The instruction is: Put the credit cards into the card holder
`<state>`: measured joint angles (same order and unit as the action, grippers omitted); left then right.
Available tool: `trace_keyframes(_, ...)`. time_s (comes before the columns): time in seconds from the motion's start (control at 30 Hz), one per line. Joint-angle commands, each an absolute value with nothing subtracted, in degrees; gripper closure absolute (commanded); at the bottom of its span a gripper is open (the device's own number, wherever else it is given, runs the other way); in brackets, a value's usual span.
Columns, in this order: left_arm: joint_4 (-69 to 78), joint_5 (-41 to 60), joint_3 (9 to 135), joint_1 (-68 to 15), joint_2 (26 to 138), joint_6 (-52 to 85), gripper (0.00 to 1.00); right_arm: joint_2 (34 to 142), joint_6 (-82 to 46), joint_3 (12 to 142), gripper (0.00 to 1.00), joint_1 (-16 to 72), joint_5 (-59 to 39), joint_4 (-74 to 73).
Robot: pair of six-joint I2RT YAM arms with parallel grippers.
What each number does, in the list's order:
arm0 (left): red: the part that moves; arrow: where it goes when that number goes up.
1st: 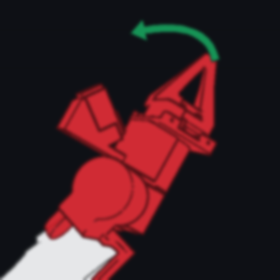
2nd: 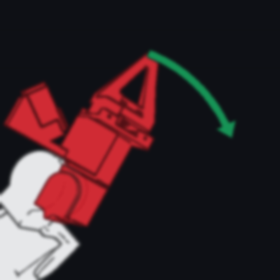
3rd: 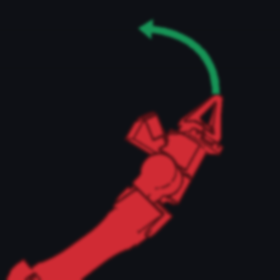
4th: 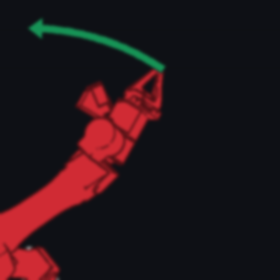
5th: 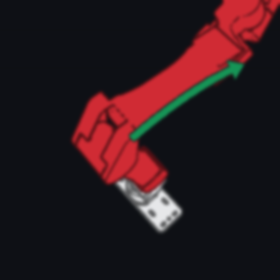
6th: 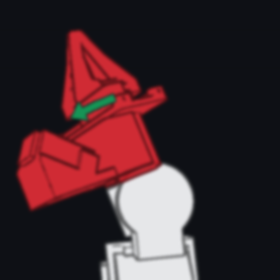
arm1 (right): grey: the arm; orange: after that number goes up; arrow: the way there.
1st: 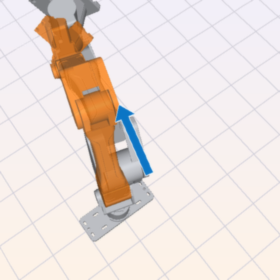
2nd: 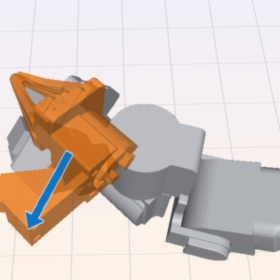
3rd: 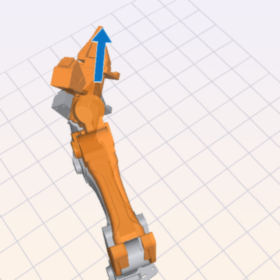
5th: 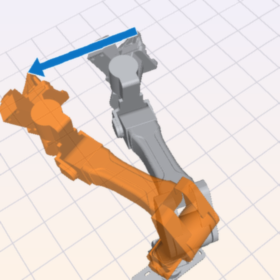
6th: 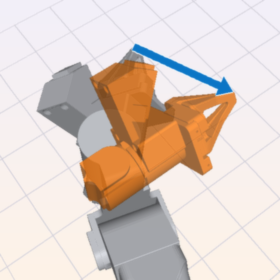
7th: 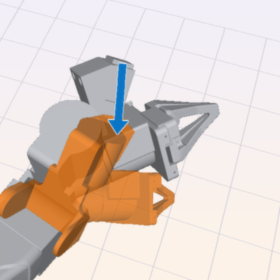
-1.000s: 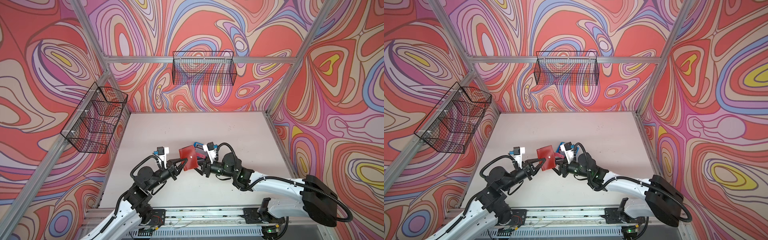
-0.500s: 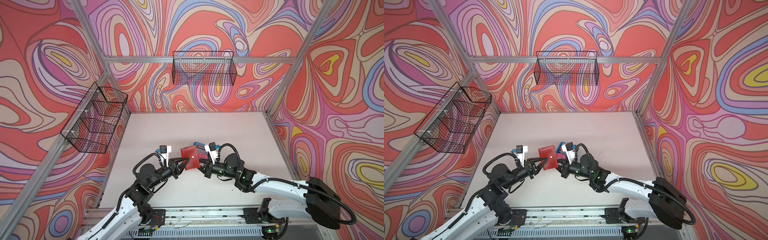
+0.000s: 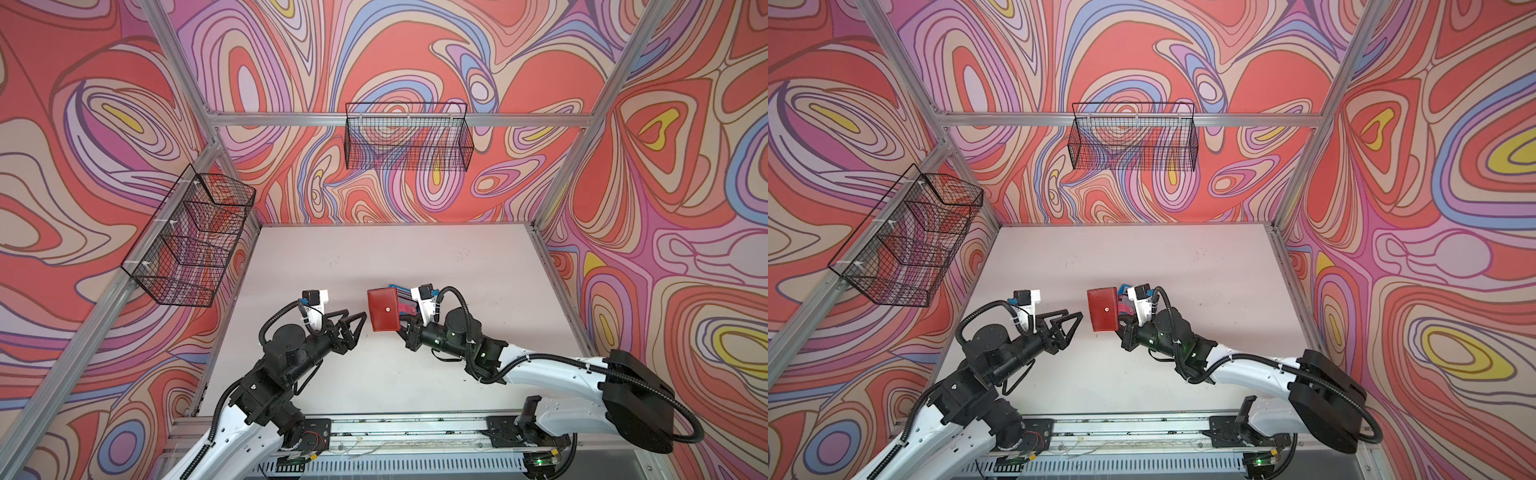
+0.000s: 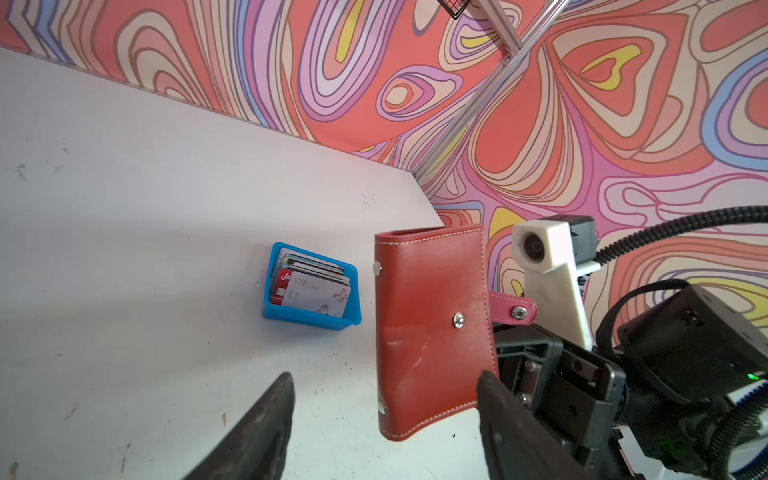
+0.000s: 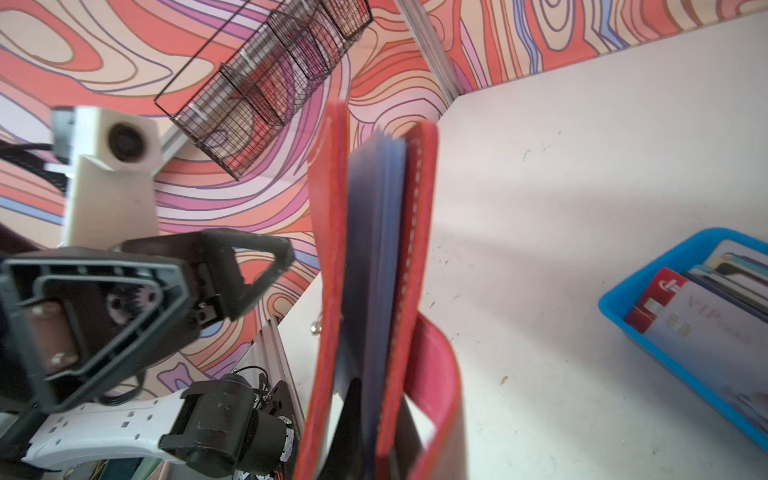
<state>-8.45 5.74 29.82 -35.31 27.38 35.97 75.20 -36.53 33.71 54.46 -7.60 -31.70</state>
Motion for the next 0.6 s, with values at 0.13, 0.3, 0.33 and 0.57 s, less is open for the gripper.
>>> trace_keyframes(0.13, -16.91, 5.53, 34.36, -35.66, 32.93, 32.61, 0.28, 82.41, -40.35, 34.16, 1.00, 54.70, -3.83, -32.81)
trace_keyframes(0.3, -16.45, 6.07, 36.94, -38.57, 40.24, 30.09, 0.29, 85.12, -41.22, 34.75, 1.00, 54.68, -4.05, -33.27)
trace_keyframes(0.33, -16.73, 4.66, 37.49, -40.26, 41.57, 29.33, 0.29, 85.35, -41.17, 34.93, 1.00, 54.72, -4.10, -33.13)
trace_keyframes(0.57, -18.22, -3.93, 42.07, -47.64, 50.10, 27.72, 0.28, 86.04, -41.05, 35.33, 1.00, 54.74, -4.01, -32.87)
